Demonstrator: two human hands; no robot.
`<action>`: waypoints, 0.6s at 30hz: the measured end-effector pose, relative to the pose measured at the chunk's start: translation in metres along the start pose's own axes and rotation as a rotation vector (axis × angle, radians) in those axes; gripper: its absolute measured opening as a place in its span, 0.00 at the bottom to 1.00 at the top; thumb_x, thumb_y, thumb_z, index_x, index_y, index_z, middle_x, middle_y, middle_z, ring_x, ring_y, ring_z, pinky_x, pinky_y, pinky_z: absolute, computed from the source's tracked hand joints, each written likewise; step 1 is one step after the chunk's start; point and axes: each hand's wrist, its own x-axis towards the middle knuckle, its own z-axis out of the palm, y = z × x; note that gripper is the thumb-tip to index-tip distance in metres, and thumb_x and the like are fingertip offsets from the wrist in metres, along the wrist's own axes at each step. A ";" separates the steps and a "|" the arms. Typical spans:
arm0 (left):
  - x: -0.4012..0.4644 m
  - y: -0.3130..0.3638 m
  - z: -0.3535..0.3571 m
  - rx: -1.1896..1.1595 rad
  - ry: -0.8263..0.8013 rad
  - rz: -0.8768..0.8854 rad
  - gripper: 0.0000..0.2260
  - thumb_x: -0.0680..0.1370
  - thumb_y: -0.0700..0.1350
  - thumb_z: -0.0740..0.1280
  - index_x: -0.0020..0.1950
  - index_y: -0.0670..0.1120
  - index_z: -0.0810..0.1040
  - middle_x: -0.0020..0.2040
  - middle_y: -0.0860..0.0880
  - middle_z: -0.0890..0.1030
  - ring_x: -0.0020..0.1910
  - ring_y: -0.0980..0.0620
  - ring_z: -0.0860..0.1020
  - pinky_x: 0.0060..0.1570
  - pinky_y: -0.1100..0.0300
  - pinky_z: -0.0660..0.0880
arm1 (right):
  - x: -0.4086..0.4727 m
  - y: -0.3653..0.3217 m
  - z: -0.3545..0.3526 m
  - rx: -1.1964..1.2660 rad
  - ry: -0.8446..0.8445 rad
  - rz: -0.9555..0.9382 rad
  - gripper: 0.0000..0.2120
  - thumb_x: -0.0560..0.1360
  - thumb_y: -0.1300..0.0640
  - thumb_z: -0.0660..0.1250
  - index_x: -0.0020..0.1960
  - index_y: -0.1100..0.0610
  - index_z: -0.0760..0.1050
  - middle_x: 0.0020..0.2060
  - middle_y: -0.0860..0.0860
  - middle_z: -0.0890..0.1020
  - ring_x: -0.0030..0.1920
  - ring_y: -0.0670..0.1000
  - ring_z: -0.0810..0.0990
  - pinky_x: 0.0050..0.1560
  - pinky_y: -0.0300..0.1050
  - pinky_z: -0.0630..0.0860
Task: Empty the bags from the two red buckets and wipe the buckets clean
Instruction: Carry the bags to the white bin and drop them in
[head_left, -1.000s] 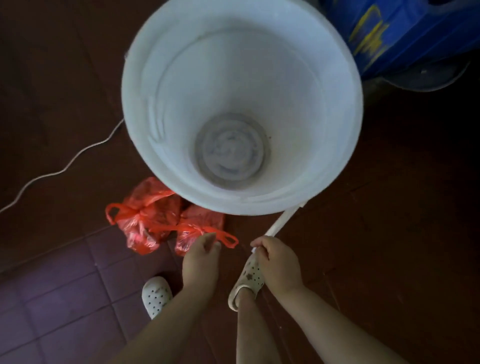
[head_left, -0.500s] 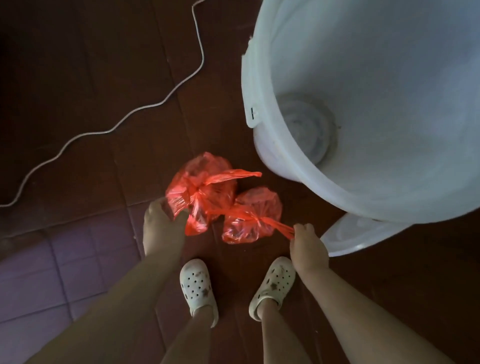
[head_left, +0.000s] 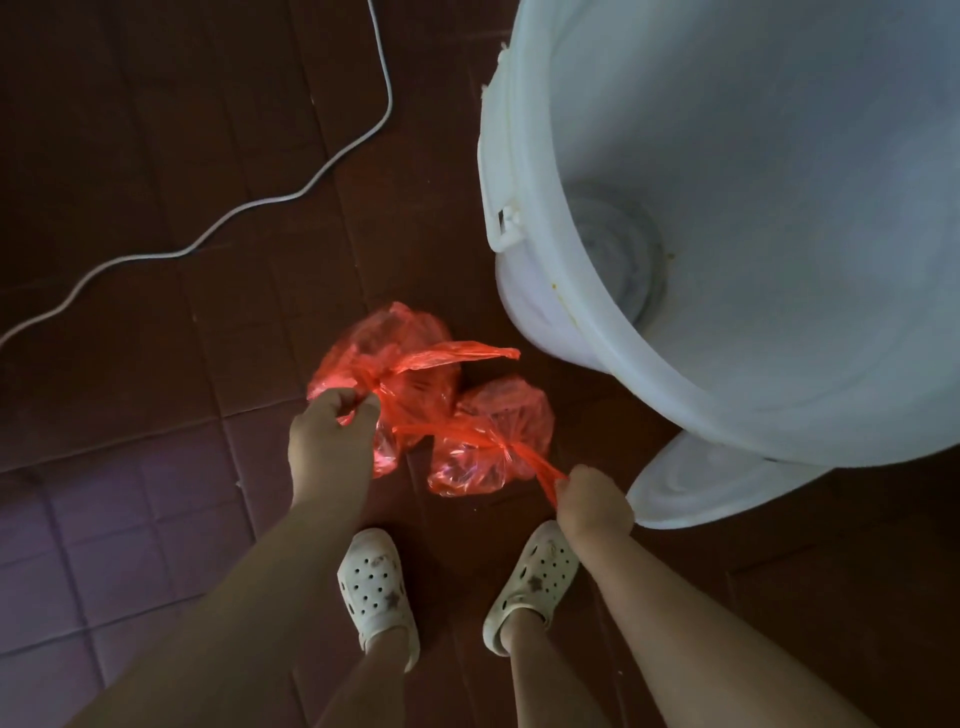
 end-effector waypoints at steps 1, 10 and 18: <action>-0.004 0.003 -0.004 -0.029 -0.011 -0.014 0.02 0.76 0.48 0.68 0.45 0.51 0.79 0.41 0.51 0.80 0.40 0.54 0.77 0.39 0.61 0.70 | -0.009 -0.007 -0.004 0.069 -0.010 -0.021 0.13 0.80 0.49 0.56 0.52 0.56 0.76 0.48 0.53 0.82 0.50 0.54 0.80 0.41 0.43 0.68; -0.051 0.043 -0.091 -0.097 0.049 -0.092 0.04 0.75 0.47 0.68 0.40 0.49 0.78 0.31 0.50 0.77 0.30 0.53 0.73 0.30 0.60 0.68 | -0.126 -0.068 -0.079 0.253 0.011 -0.365 0.16 0.78 0.46 0.60 0.47 0.57 0.78 0.43 0.55 0.82 0.46 0.54 0.79 0.40 0.43 0.67; -0.120 0.116 -0.221 -0.203 -0.059 0.037 0.06 0.73 0.39 0.70 0.36 0.46 0.79 0.30 0.46 0.77 0.29 0.53 0.72 0.30 0.61 0.70 | -0.269 -0.091 -0.183 0.411 0.032 -0.618 0.15 0.75 0.48 0.65 0.36 0.59 0.77 0.30 0.54 0.81 0.33 0.54 0.79 0.37 0.50 0.73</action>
